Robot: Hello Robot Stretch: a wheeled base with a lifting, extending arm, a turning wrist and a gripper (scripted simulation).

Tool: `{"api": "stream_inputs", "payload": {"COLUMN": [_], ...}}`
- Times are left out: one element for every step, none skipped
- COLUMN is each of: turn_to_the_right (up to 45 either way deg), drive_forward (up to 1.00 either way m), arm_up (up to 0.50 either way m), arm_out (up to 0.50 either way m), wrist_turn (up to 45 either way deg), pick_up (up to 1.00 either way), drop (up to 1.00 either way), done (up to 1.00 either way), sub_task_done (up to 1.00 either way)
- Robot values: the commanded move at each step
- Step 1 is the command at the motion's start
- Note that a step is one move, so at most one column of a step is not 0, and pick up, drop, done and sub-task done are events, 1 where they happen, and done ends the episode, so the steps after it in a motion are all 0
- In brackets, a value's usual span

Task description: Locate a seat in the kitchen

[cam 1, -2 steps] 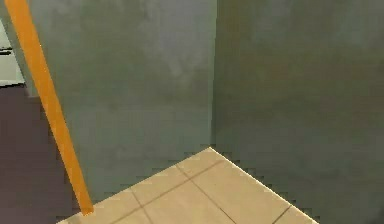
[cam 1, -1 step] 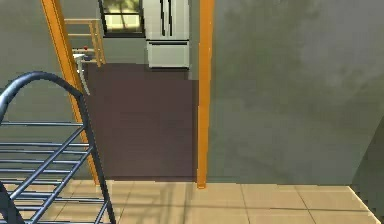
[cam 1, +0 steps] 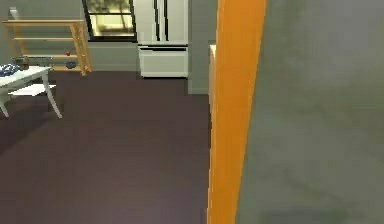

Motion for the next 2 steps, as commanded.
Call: {"api": "stream_inputs", "payload": {"turn_to_the_right": [-39.0, 0.0], "drive_forward": [0.00, 0.90], "arm_up": [0.00, 0.00], "arm_out": [0.00, 0.00], "wrist_turn": [0.0, 0.0], "pick_up": [0.00, 0.00], "drop": [0.00, 0.00], "done": [0.00, 0.00], "sub_task_done": [0.00, 0.00]}}
